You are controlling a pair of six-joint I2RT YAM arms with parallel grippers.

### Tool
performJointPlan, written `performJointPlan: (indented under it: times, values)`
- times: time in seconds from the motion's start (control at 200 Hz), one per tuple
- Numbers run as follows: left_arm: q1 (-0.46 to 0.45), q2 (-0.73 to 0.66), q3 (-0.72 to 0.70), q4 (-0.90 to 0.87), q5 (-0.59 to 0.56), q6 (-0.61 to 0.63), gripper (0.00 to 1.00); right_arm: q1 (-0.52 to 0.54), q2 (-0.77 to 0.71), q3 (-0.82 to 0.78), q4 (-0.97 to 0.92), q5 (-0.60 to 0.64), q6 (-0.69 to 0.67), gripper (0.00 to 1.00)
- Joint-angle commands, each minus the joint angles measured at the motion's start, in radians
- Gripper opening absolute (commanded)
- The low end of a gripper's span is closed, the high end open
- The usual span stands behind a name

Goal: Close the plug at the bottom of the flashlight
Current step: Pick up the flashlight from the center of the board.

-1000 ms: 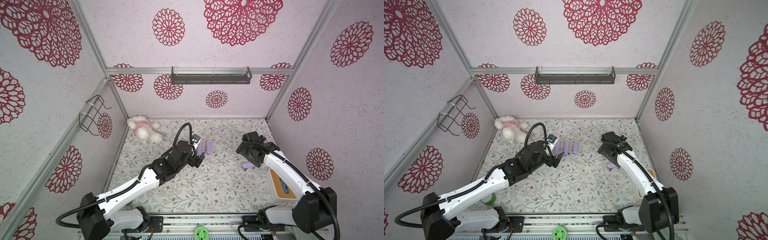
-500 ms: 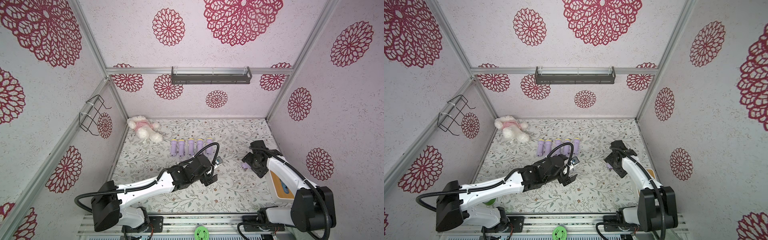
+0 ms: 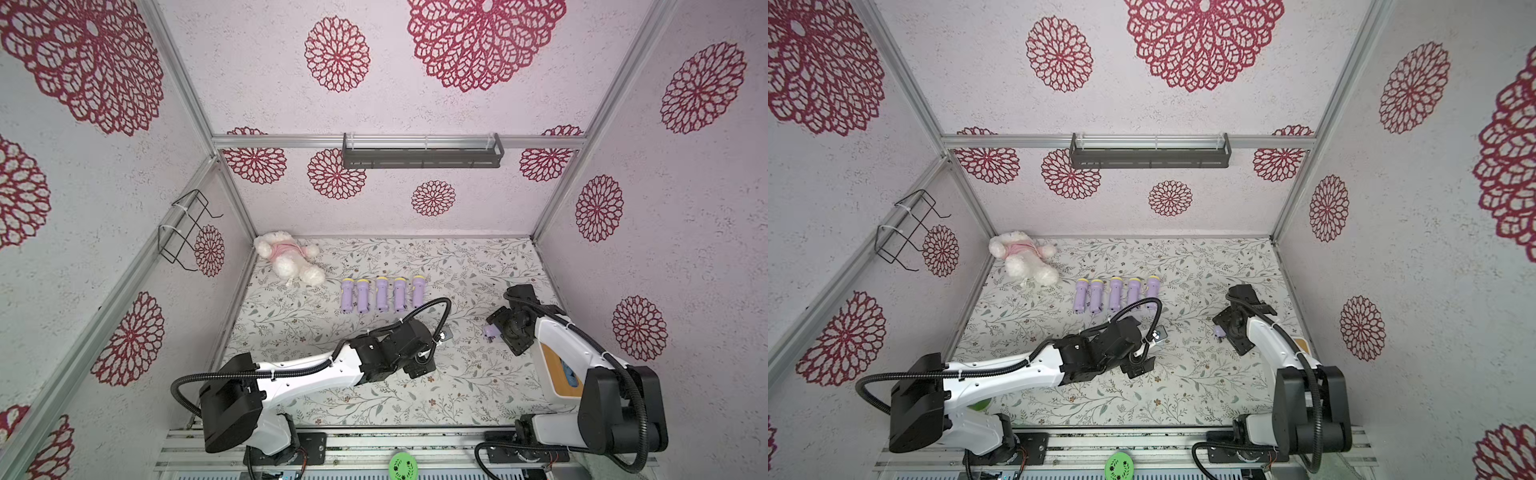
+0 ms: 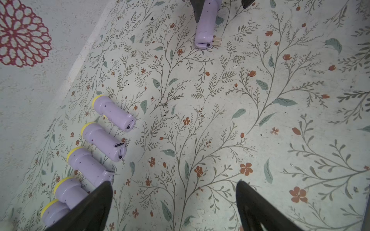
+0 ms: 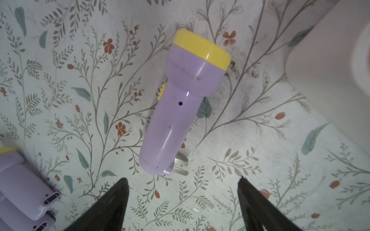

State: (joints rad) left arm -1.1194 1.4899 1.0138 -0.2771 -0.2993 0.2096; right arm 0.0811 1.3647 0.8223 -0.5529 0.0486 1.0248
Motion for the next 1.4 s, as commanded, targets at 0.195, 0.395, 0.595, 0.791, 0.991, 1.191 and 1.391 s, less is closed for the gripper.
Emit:
performJointPlan:
  times: [0.195, 0.395, 0.595, 0.791, 0.991, 1.191, 1.391]
  values:
    - [-0.009, 0.009, 0.021, -0.003, -0.033, 0.017, 0.97, -0.019, 0.05, 0.009, 0.053, -0.018, 0.055, 0.81]
    - [-0.009, 0.02, 0.024, -0.004, -0.041, 0.019, 0.97, -0.031, 0.1, 0.024, 0.064, -0.036, 0.063, 0.78]
    - [-0.008, 0.027, 0.025, -0.003, -0.05, 0.024, 0.97, -0.04, 0.144, 0.031, 0.086, -0.051, 0.064, 0.76]
    - [-0.009, 0.036, 0.026, -0.006, -0.05, 0.025, 0.97, -0.048, 0.181, 0.038, 0.102, -0.07, 0.064, 0.74]
    - [-0.006, 0.043, 0.028, -0.009, -0.052, 0.028, 0.97, -0.056, 0.21, 0.047, 0.106, -0.062, 0.058, 0.71]
    - [-0.006, 0.049, 0.027, -0.01, -0.055, 0.03, 0.97, -0.061, 0.235, 0.053, 0.115, -0.058, 0.054, 0.69]
    - [-0.006, 0.053, 0.029, -0.011, -0.059, 0.032, 0.97, -0.067, 0.262, 0.063, 0.125, -0.072, 0.045, 0.67]
